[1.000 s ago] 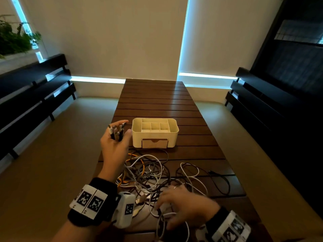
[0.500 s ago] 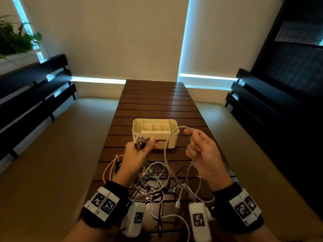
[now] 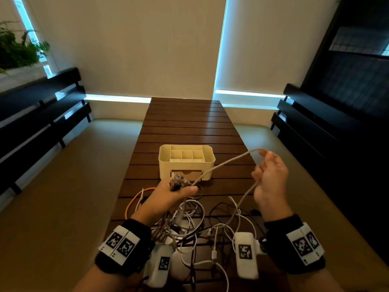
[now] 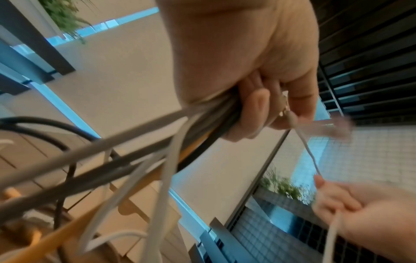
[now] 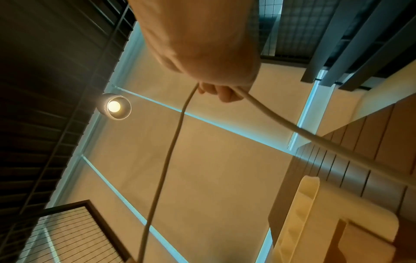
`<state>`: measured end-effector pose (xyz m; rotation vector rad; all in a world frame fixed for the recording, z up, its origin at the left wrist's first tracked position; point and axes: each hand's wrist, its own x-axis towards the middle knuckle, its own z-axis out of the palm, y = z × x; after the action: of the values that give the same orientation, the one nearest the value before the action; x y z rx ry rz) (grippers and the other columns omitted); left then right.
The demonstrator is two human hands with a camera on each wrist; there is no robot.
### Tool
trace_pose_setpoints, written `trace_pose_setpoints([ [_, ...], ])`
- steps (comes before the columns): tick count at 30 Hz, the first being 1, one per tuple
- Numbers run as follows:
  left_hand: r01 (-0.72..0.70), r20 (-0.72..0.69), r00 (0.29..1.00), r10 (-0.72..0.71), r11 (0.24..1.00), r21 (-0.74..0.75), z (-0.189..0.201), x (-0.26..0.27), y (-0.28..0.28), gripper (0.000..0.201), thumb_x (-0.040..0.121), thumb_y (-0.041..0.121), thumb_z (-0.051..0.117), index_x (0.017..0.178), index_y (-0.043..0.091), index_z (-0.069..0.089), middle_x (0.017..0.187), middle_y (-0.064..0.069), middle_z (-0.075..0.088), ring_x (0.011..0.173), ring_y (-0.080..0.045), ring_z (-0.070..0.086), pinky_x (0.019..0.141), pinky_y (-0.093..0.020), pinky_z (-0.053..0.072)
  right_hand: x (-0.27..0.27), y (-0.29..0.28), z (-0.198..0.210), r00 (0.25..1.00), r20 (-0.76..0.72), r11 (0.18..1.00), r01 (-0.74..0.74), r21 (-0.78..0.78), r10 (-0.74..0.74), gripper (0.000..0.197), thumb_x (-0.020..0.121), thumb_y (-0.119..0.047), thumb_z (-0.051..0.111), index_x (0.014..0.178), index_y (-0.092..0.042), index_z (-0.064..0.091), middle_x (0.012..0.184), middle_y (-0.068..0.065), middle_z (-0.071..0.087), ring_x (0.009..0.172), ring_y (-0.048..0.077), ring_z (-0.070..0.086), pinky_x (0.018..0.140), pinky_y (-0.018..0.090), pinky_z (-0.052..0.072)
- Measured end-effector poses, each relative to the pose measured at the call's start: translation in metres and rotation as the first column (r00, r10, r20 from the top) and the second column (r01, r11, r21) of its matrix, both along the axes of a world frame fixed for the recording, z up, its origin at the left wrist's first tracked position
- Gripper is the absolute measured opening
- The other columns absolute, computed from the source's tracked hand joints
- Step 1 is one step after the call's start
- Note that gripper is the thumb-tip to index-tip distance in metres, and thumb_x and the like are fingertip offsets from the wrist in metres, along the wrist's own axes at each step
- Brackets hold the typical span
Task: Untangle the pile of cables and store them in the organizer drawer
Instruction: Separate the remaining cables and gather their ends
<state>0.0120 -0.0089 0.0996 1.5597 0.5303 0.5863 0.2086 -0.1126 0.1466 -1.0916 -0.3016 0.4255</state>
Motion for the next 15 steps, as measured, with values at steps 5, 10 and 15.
trace_pose_setpoints([
  [5,-0.136,0.133,0.981,0.145,0.988,-0.073,0.005,-0.006,0.013,0.015,0.072,0.029,0.074,0.067,0.018,0.066,0.049,0.001,0.051,0.043,-0.011,0.044,0.047,-0.019,0.031,0.013,-0.009,-0.017,0.996,0.086,0.980,0.053,-0.190,-0.037,0.028,0.100,-0.023,0.037,0.085,-0.014,0.060,0.051,-0.007,0.031,0.036,0.003,0.023,0.036,0.016,0.022],
  [10,-0.156,0.276,0.933,0.229,0.952,-0.263,0.003,-0.007,0.024,0.030,0.063,0.026,0.077,0.082,0.005,0.067,0.047,0.005,0.049,0.035,-0.005,0.032,0.036,-0.017,0.025,0.013,-0.010,-0.053,0.973,0.231,0.893,0.117,-0.435,-0.015,0.027,0.098,-0.022,0.041,0.082,-0.017,0.062,0.059,-0.002,0.036,0.048,0.010,0.027,0.045,0.024,0.025],
  [15,-0.428,0.289,0.801,0.524,0.840,-0.335,0.003,-0.004,0.023,0.002,0.080,0.013,0.068,0.081,0.011,0.069,0.065,-0.002,0.068,0.038,-0.005,0.034,0.035,-0.015,0.027,0.016,-0.012,-0.069,0.948,0.313,0.801,0.149,-0.579,0.049,0.026,0.096,-0.020,0.044,0.081,-0.017,0.064,0.060,0.000,0.044,0.053,0.015,0.034,0.051,0.029,0.029],
])
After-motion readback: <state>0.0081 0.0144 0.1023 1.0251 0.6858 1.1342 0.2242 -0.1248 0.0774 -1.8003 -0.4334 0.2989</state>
